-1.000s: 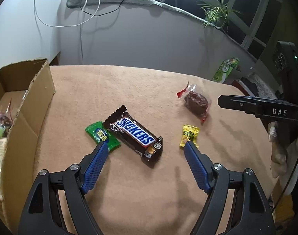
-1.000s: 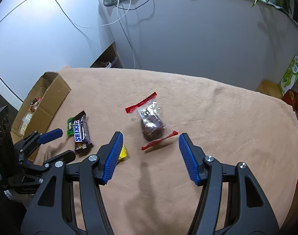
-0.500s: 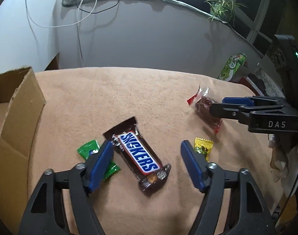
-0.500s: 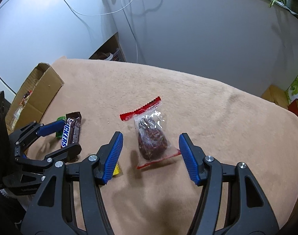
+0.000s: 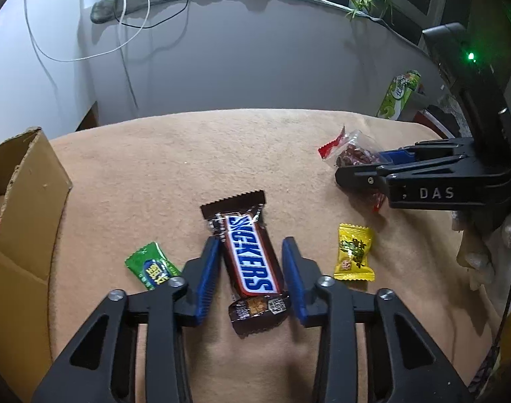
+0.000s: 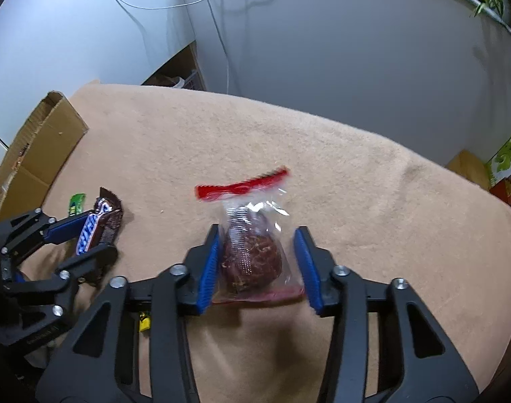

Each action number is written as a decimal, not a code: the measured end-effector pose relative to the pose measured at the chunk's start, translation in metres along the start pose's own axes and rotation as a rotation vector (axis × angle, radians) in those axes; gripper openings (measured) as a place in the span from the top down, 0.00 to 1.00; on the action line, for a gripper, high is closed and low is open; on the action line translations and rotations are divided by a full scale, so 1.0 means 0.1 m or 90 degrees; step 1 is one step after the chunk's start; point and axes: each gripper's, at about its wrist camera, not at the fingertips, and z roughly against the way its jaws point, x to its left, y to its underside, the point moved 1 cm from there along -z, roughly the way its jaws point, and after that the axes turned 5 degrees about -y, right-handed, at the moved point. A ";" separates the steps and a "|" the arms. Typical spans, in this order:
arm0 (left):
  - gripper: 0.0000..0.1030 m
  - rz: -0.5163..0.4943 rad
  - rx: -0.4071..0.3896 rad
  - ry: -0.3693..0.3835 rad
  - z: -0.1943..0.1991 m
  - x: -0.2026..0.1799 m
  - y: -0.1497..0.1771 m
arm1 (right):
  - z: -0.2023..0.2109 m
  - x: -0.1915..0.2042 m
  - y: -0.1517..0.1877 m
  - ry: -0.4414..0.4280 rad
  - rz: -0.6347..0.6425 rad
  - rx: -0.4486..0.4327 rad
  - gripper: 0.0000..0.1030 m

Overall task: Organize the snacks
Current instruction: 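Grasp the Snickers bar with the left tool while the right tool grasps the dried meat bag, then carry the Snickers bar with the left tool while the right tool carries the meat bag to the box, then open both tools to drop the Snickers bar and meat bag into the box, then move both tools back over the green candy and yellow candy on the table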

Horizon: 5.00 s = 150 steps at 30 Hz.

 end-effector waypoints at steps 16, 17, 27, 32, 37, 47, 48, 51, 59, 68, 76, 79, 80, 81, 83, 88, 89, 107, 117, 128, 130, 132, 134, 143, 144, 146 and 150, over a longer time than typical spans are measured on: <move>0.74 -0.016 -0.034 0.013 0.19 0.00 -0.03 | 0.28 -0.01 0.07 0.005 -0.017 -0.034 0.66; 0.74 -0.016 -0.039 0.015 0.23 0.00 -0.04 | 0.31 0.00 0.07 0.004 -0.018 -0.038 0.66; 0.74 0.015 -0.127 0.055 0.88 0.21 -0.08 | 0.68 0.35 -0.01 -0.020 0.011 -0.077 0.66; 0.74 0.023 -0.178 0.040 1.20 0.36 -0.07 | 0.76 0.66 -0.10 -0.048 0.034 -0.093 0.66; 0.74 0.047 -0.213 0.013 1.45 0.64 -0.02 | 0.82 0.96 -0.18 -0.080 0.058 -0.103 0.66; 0.74 0.126 -0.247 -0.065 1.68 1.45 0.08 | 0.71 1.54 -0.45 -0.129 0.102 -0.089 0.66; 0.74 0.133 -0.243 -0.064 1.67 1.52 0.10 | 0.67 1.61 -0.49 -0.132 0.105 -0.087 0.66; 0.74 0.149 -0.236 -0.078 1.65 1.67 0.16 | 0.58 1.77 -0.61 -0.141 0.114 -0.084 0.66; 0.74 0.186 -0.203 -0.115 1.51 1.99 0.28 | 0.34 2.23 -0.85 -0.169 0.144 -0.066 0.66; 0.74 0.202 -0.176 -0.132 1.39 2.17 0.32 | 0.04 2.55 -1.01 -0.172 0.174 -0.040 0.66; 0.74 0.199 -0.166 -0.149 1.37 2.20 0.35 | -0.12 2.68 -1.04 -0.166 0.186 -0.022 0.66; 0.74 0.200 -0.166 -0.150 1.37 2.21 0.35 | -0.13 2.71 -1.04 -0.168 0.188 -0.019 0.66; 0.74 0.201 -0.166 -0.150 1.37 2.21 0.35 | -0.13 2.72 -1.04 -0.169 0.190 -0.018 0.66; 0.74 0.202 -0.165 -0.150 1.37 2.22 0.35 | -0.13 2.72 -1.03 -0.169 0.191 -0.017 0.66; 0.74 0.206 -0.164 -0.149 1.36 2.23 0.35 | -0.13 2.73 -1.02 -0.168 0.193 -0.014 0.66; 0.74 0.211 -0.162 -0.151 1.36 2.22 0.34 | -0.15 2.72 -1.01 -0.167 0.193 -0.009 0.66; 0.74 0.211 -0.161 -0.151 1.36 2.22 0.34 | -0.15 2.73 -1.01 -0.166 0.194 -0.009 0.66; 0.60 0.217 -0.159 -0.157 1.37 2.24 0.35 | -0.09 2.71 -1.01 -0.150 0.195 -0.023 0.41; 0.60 0.215 -0.171 -0.154 1.42 2.18 0.32 | 0.09 2.59 -0.95 -0.151 0.196 -0.034 0.41; 0.60 0.195 -0.180 -0.134 1.43 2.02 0.26 | 0.38 2.29 -0.78 -0.151 0.177 -0.055 0.41; 0.60 0.191 -0.182 -0.126 1.44 1.97 0.24 | 0.47 2.20 -0.74 -0.152 0.167 -0.061 0.41; 0.60 0.187 -0.185 -0.119 1.44 1.92 0.22 | 0.58 2.10 -0.70 -0.149 0.159 -0.071 0.41; 0.60 0.183 -0.188 -0.109 1.45 1.88 0.20 | 0.69 1.99 -0.63 -0.144 0.151 -0.080 0.41; 0.60 0.166 -0.200 -0.061 1.49 1.64 0.12 | 1.02 1.39 -0.28 -0.107 0.100 -0.097 0.41; 0.60 0.162 -0.201 -0.058 1.50 1.60 0.10 | 1.03 1.34 -0.24 -0.099 0.096 -0.097 0.41; 0.60 0.154 -0.203 -0.053 1.50 1.52 0.08 | 1.05 1.20 -0.16 -0.085 0.090 -0.092 0.41; 0.60 0.126 -0.209 -0.030 1.51 1.28 0.04 | 1.01 0.91 0.08 -0.062 0.063 -0.069 0.41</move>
